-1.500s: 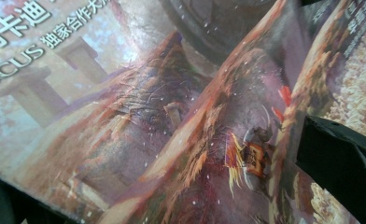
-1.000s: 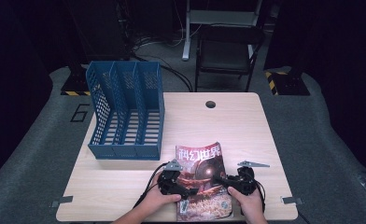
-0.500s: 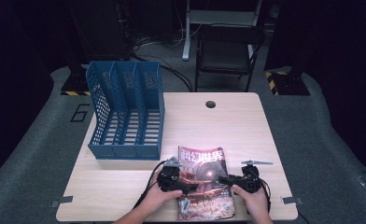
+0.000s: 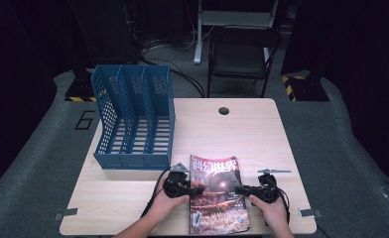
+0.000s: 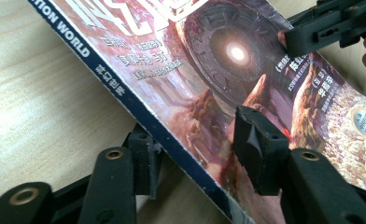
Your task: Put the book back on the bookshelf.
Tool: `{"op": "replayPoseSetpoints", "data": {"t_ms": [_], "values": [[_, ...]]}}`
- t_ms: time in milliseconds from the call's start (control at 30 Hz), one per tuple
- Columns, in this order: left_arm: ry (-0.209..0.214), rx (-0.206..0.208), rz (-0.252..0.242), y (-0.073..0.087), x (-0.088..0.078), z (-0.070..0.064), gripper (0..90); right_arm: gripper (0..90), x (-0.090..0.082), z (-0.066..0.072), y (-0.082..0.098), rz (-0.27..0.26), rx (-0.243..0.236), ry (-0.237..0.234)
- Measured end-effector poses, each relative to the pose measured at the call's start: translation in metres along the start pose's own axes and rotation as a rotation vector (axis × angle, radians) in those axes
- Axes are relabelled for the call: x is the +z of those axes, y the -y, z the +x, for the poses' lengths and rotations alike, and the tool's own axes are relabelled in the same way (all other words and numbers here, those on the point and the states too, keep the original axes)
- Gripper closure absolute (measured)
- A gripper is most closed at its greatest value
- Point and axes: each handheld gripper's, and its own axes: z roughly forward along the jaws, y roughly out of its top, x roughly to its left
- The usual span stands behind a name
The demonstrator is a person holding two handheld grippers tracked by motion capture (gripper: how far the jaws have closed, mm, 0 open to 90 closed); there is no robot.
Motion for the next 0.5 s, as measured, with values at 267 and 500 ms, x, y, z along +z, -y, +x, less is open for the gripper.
{"op": "replayPoseSetpoints", "data": {"t_ms": [267, 500], "values": [[0.001, 0.023, -0.011, -0.003, -0.004, -0.004, 62.1, 74.1, 0.0, -0.004, 0.0, -0.002, 0.04, -0.022], [0.017, 0.011, -0.009, -0.006, -0.014, -0.005, 66.4, 80.6, -0.004, 0.002, -0.005, -0.022, -0.011, -0.055]]}}
